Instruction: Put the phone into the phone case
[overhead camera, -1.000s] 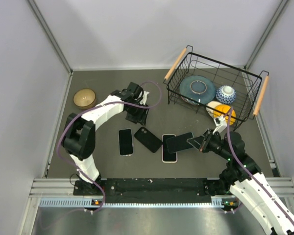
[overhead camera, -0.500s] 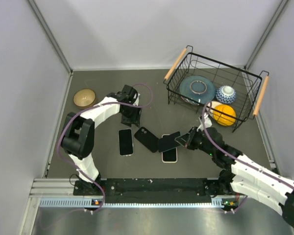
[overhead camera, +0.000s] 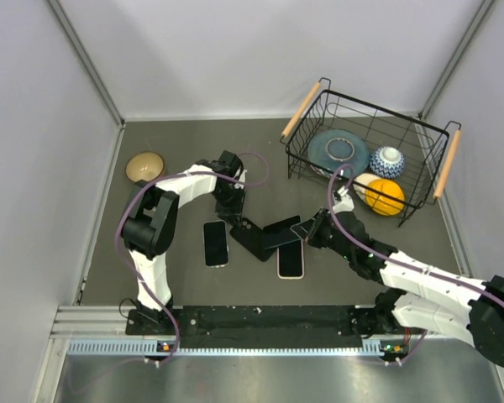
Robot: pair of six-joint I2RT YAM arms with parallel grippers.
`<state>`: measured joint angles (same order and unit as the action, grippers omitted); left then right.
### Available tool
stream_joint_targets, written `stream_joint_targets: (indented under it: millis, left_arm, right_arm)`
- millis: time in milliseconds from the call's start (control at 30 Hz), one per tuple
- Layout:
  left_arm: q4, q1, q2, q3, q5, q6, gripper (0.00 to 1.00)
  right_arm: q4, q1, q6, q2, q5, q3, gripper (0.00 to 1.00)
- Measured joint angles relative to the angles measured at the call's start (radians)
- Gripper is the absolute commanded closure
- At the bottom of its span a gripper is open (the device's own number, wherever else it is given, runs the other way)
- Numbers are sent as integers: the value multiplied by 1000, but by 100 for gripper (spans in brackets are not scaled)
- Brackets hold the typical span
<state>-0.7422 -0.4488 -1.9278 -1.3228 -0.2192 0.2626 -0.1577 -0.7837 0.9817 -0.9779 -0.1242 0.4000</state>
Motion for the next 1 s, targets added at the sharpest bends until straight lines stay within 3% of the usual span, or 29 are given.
stream_joint_targets:
  millis: [33, 100, 133, 700, 933, 1000]
  left_arm:
    - [0, 0, -9, -4, -2, 2, 80]
    - [-4, -4, -17, -6, -5, 2, 97]
    - [-8, -4, -17, -6, -7, 3, 100]
    - [10, -8, 43, 84, -22, 143, 100]
    - [65, -6, 113, 175, -8, 207, 100]
    - [77, -4, 127, 198, -10, 219, 94]
  right_arm:
    - [-3, 0, 0, -6, -5, 5, 100]
    - [-12, 0, 1, -23, -14, 18, 100]
    - [-17, 0, 2, -30, -15, 23, 100]
    - [-161, 1, -2, -195, -11, 42, 100]
    - [-289, 45, 11, -329, 86, 44, 100]
    - [-327, 51, 24, -364, 119, 45, 100]
